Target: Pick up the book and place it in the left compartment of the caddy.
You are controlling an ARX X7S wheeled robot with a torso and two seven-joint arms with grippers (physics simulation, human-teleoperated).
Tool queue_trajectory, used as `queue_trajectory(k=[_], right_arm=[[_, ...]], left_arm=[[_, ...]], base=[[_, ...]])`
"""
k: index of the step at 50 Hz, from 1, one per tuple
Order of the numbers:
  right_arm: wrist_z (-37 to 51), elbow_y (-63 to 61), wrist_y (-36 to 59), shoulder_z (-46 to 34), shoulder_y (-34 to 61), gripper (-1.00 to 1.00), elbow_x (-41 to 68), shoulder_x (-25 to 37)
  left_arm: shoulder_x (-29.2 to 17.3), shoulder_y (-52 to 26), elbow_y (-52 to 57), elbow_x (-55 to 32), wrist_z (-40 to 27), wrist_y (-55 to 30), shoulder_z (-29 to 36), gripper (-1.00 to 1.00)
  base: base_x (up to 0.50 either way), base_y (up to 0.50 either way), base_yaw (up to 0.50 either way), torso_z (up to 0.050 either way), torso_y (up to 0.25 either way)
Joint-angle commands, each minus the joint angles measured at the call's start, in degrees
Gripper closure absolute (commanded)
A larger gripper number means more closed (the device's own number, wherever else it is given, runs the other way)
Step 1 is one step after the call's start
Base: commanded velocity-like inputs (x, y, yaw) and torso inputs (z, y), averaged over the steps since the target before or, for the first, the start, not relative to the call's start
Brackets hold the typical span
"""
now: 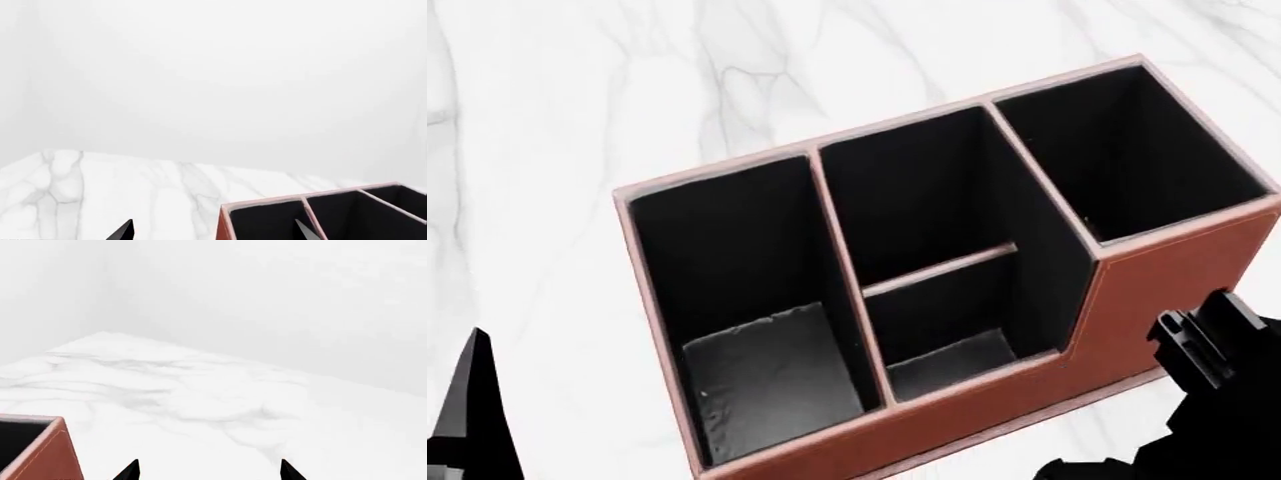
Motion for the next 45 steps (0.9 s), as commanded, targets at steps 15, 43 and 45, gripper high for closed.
queue_trajectory(k=[15,43,45], right_arm=[[16.76,11.74,-5.27,5.09,5.07,-1.00,13.56,-1.57],[19.78,22.65,-18.10,4.42,3.09,-1.00,21.23,-1.68],[19.82,22.85,-18.15,4.44,3.07,-1.00,21.41,-1.72]], left_arm=[[-1.38,-0.26,0.98,-3.80,-1.98,-0.03,-1.06,-1.00],[-2.93,-0.06,1.60,-4.90,-3.62,0.52,-0.79,-1.00],[-2.92,-0.03,1.04,-4.76,-3.39,1.08,-0.72,-1.00]], base=[[0.00,0.00,0.00,0.000,0.000],[0.00,0.00,0.00,0.000,0.000],[0.00,0.00,0.00,0.000,0.000]])
